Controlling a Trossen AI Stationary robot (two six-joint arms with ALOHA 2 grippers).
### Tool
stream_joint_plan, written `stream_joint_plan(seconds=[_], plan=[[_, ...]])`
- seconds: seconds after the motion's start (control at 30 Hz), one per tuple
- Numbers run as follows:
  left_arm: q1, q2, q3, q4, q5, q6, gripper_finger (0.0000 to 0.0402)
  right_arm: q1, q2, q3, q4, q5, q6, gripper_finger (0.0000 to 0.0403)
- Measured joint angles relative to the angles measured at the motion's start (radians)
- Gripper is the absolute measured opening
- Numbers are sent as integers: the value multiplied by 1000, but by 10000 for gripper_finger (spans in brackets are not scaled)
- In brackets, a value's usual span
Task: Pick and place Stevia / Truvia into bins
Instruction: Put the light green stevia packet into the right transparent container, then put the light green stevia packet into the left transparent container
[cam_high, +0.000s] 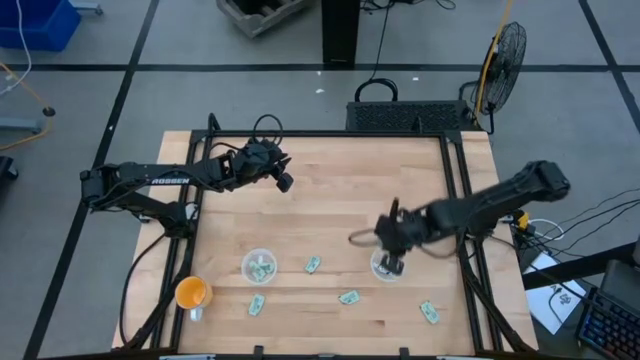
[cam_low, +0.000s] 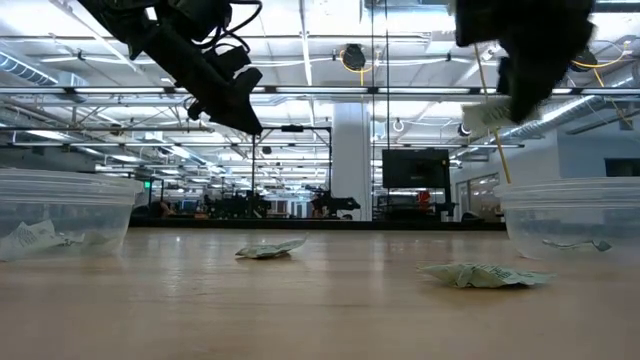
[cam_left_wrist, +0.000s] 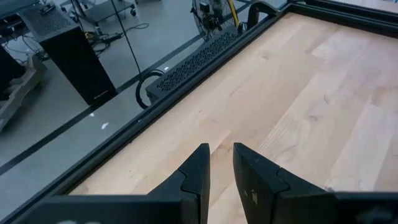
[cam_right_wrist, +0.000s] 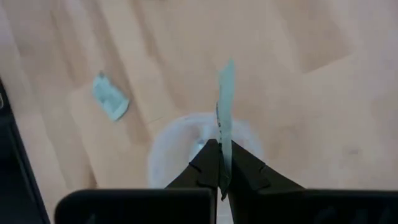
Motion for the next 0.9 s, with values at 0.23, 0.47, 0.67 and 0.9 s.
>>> stream_joint_plan(seconds=[0.23, 0.47, 0.67, 0.9], plan=[[0, 0, 0, 1, 1, -38, 76, 54, 32, -123, 66, -62, 134, 8], [-1, 0, 0, 1, 51, -55, 76, 53, 31, -132, 81, -77, 63, 52], [0, 0, 0, 1, 51, -56, 76, 52, 31, -132, 83, -74, 27, 94], [-3, 0, 0, 1, 52, -58, 76, 24, -2, -132, 189, -71, -16, 109]])
